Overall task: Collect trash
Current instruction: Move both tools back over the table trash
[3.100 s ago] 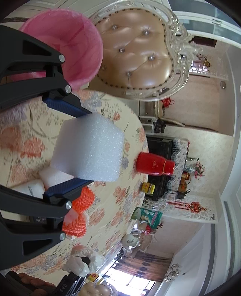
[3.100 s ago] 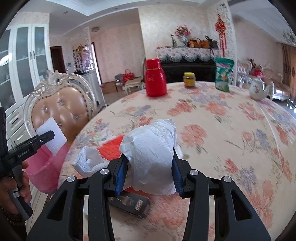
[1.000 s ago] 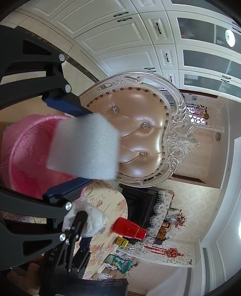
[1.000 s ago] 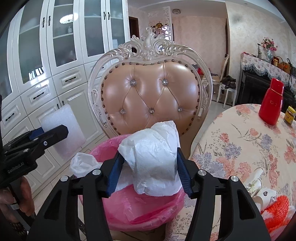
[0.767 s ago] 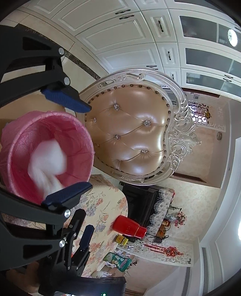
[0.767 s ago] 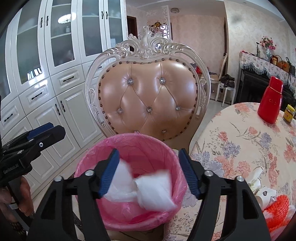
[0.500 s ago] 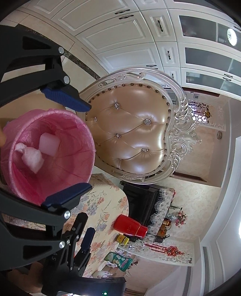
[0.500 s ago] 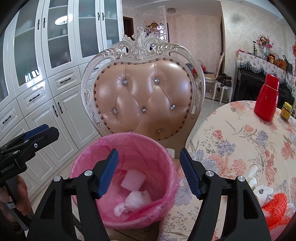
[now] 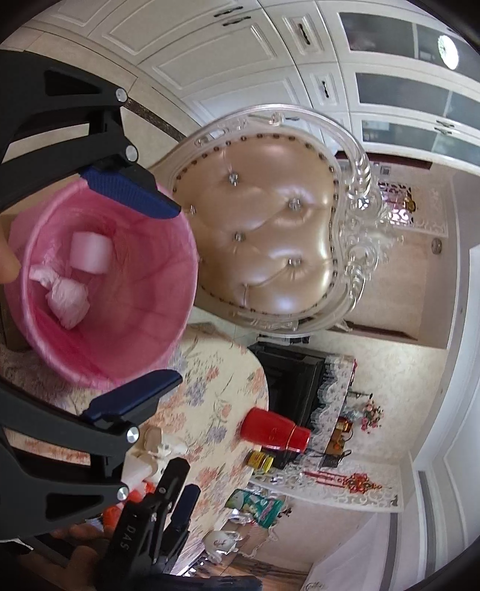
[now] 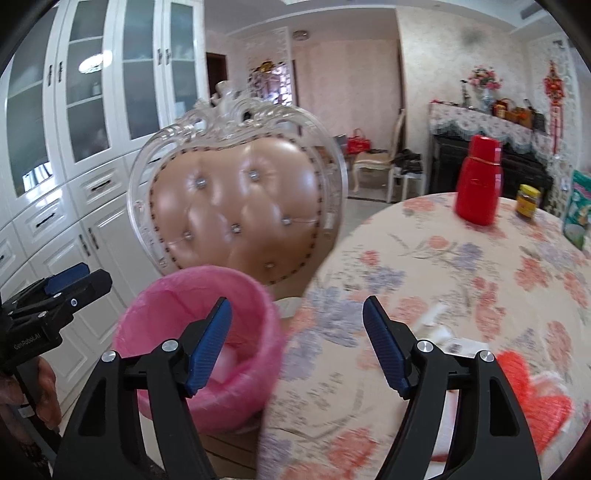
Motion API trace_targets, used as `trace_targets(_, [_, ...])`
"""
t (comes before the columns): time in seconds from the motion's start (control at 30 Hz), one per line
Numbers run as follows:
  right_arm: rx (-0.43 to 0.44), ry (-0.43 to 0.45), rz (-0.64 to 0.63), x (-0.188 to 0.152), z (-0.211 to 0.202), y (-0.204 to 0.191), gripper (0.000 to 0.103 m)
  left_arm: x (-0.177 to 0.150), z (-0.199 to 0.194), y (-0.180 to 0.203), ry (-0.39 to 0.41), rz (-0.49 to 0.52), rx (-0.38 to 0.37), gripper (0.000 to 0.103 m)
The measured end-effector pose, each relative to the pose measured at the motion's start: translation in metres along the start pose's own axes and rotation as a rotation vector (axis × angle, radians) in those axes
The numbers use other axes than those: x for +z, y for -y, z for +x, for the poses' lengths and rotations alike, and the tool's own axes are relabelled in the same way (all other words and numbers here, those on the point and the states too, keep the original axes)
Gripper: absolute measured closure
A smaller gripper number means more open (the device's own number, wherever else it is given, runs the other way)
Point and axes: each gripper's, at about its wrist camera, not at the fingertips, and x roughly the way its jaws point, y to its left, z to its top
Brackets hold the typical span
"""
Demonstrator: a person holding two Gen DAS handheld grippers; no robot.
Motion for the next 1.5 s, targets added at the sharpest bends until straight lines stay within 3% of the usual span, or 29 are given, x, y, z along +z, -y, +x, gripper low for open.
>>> trace_targets(0.8, [-0.226, 0.020, 0.191, -0.070, -0.090, 0.148, 0.028, -0.038, 0.018, 0.153, -0.085, 0.145, -0.196, 0.020])
trace_targets(1.1, [-0.262, 0.009, 0.247, -0.099, -0.115, 0.189, 0.027, -0.066, 0.028, 0.211, -0.148, 0.196, -0.257, 0.020])
trace_targets(1.5, [-0.273, -0.004, 0.300, -0.128, -0.134, 0.225, 0.026, -0.097, 0.041, 0.252, -0.228, 0.237, -0.264, 0.020])
